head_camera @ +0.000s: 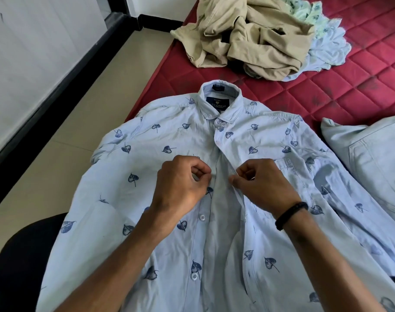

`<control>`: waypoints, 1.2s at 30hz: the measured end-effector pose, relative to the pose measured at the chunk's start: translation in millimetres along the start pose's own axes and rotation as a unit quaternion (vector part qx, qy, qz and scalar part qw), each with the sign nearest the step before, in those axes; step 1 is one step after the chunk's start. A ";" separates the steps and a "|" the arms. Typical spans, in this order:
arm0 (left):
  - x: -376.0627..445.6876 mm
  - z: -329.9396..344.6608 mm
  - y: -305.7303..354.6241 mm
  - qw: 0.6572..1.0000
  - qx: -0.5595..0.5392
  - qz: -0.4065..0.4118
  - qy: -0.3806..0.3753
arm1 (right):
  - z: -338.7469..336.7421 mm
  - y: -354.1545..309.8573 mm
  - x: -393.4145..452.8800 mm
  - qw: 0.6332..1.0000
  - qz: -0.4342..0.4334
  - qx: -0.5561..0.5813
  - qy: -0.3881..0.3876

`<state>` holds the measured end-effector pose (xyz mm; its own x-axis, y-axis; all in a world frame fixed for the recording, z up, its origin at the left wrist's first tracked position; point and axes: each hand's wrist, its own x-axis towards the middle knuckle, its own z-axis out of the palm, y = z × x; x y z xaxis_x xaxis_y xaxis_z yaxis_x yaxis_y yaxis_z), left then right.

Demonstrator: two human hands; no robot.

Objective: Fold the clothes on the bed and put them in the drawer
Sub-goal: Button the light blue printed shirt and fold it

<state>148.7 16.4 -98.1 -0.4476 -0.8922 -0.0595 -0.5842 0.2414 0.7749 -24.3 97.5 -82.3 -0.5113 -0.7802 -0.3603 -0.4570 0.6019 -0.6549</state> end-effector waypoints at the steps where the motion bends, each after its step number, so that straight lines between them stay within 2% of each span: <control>1: -2.1 -1.0 1.5 1.000 0.014 0.008 0.010 | -2.7 -1.1 -0.4 1.000 -0.001 0.012 -0.008; 2: -4.3 -1.4 2.5 0.999 0.029 0.017 0.017 | -3.9 -2.4 -1.1 0.999 -0.002 0.034 -0.020; 4: -7.1 -2.0 5.5 0.999 0.029 0.023 0.019 | -4.6 -5.6 -2.3 0.986 0.006 0.151 -0.063; 6: -9.0 -2.7 8.4 0.999 -0.040 -0.003 0.003 | -6.0 -9.5 -5.0 0.954 0.036 0.278 -0.110; 8: -9.4 -4.1 9.6 0.992 -0.115 -0.040 -0.010 | -5.6 -10.5 -6.5 0.938 0.051 0.316 -0.133; 13: -6.0 1.1 6.1 0.979 -0.181 -0.097 -0.014 | -0.9 -10.3 -6.8 0.945 0.048 0.299 -0.128; 23: -7.1 15.1 -2.7 0.977 -0.194 -0.085 0.004 | 21.3 -4.3 -6.8 0.961 0.024 0.270 -0.062; 27: -5.7 16.6 -2.9 0.969 -0.222 -0.108 -0.004 | 20.1 -3.9 -5.9 0.949 0.024 0.305 -0.080; 31: -2.7 16.7 -7.1 0.950 -0.267 -0.157 -0.031 | 19.4 -1.8 -6.6 0.920 0.065 0.373 -0.103; 36: -4.9 19.6 -7.4 0.936 -0.303 -0.171 -0.049 | 28.9 1.3 -7.1 0.948 0.040 0.311 -0.047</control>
<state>141.9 26.5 -115.8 -0.3825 -0.8313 -0.4032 -0.2260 -0.3389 0.9133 -0.2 98.9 -99.8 -0.4463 -0.7651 -0.4641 0.1143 0.4656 -0.8776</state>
